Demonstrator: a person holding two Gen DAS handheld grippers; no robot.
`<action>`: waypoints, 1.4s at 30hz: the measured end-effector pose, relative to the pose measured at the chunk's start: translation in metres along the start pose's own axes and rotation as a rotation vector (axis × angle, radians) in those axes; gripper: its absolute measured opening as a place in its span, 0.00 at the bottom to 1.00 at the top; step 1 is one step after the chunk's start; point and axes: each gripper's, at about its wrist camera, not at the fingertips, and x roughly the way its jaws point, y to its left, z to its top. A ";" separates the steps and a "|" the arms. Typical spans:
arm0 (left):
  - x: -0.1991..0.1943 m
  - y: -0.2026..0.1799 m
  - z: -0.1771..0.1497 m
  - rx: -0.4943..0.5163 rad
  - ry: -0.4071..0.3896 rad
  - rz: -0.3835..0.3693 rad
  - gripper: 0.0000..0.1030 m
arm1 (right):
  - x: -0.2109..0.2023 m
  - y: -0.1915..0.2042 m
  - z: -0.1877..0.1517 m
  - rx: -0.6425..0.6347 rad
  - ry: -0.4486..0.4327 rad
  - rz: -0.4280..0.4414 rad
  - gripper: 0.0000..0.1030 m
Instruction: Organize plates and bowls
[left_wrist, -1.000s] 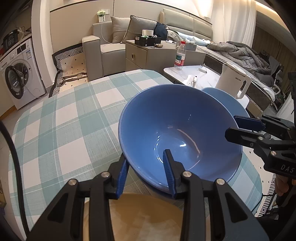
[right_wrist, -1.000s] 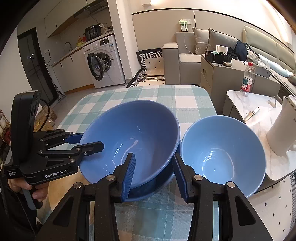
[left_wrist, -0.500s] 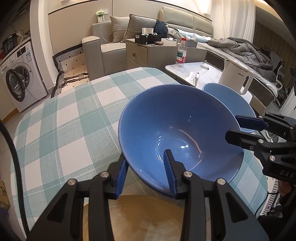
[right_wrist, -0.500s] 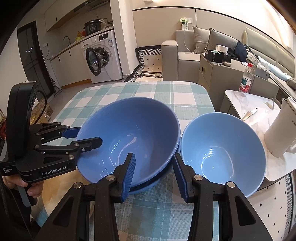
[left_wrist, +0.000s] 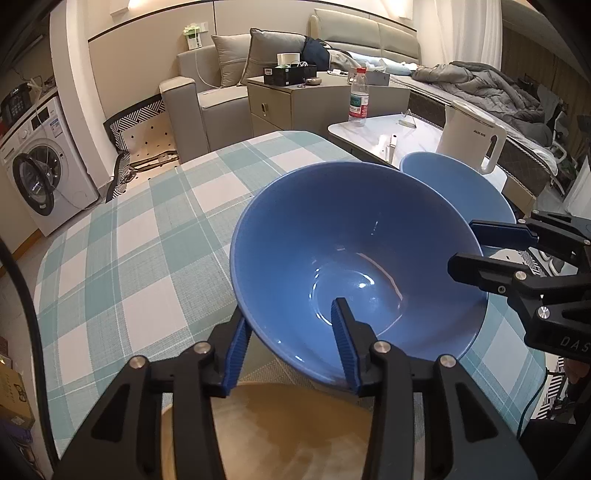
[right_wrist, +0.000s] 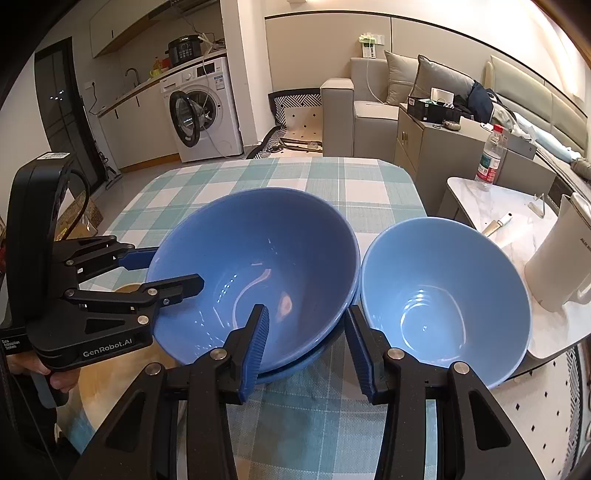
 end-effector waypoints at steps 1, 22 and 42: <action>0.000 -0.001 0.000 0.003 0.001 0.001 0.42 | 0.000 0.000 0.000 0.001 -0.001 0.001 0.42; 0.000 -0.011 -0.002 0.035 0.020 0.022 0.53 | 0.002 -0.002 -0.010 0.005 0.009 0.013 0.45; 0.003 -0.005 -0.002 -0.027 0.048 -0.030 0.54 | 0.001 -0.005 -0.010 0.019 0.000 0.036 0.50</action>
